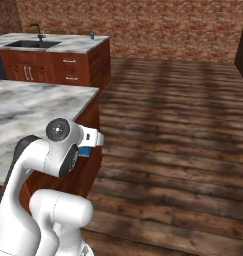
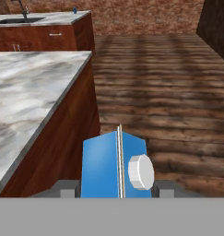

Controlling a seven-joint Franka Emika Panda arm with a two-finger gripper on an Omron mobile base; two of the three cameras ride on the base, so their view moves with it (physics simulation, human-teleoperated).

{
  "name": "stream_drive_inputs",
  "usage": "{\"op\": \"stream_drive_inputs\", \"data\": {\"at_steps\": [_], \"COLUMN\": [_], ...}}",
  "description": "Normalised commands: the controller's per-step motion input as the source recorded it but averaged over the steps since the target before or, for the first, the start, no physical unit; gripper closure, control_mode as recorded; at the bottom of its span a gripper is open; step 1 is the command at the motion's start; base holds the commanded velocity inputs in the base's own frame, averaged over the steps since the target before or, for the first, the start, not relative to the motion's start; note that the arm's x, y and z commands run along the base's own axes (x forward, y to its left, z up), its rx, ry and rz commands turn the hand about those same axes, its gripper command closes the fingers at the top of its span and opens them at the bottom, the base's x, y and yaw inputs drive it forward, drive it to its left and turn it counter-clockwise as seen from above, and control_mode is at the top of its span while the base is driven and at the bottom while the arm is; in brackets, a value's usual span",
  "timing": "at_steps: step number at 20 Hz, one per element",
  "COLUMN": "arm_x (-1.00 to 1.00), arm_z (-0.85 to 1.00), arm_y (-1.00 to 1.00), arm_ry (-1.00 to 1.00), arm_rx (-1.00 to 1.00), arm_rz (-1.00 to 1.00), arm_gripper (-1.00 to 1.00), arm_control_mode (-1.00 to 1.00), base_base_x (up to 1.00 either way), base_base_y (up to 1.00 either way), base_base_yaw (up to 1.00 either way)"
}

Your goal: Move the drinks to the dining counter.

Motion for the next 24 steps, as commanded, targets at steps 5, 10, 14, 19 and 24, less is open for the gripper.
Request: {"op": "stream_drive_inputs", "data": {"at_steps": [5, 10, 14, 19, 24], "arm_x": [0.00, 0.00, 0.00, 0.00, 0.00], "arm_z": [0.00, 0.00, 0.00, 0.00, 0.00], "arm_y": [0.00, 0.00, 0.00, 0.00, 0.00], "arm_ry": [0.00, 0.00, 0.00, 0.00, 0.00], "arm_rx": [0.00, 0.00, 0.00, 0.00, 0.00], "arm_rz": [0.00, 0.00, 0.00, 0.00, 0.00], "arm_gripper": [1.00, 1.00, 1.00, 1.00, 1.00], "arm_control_mode": [1.00, 1.00, 1.00, 1.00, 1.00], "base_base_x": [0.52, 0.56, 0.59, 0.61, 0.61], "base_base_y": [-0.27, -0.29, -0.28, -0.29, -0.29], "base_base_yaw": [0.00, 0.00, 0.00, 0.00, 0.00]}}
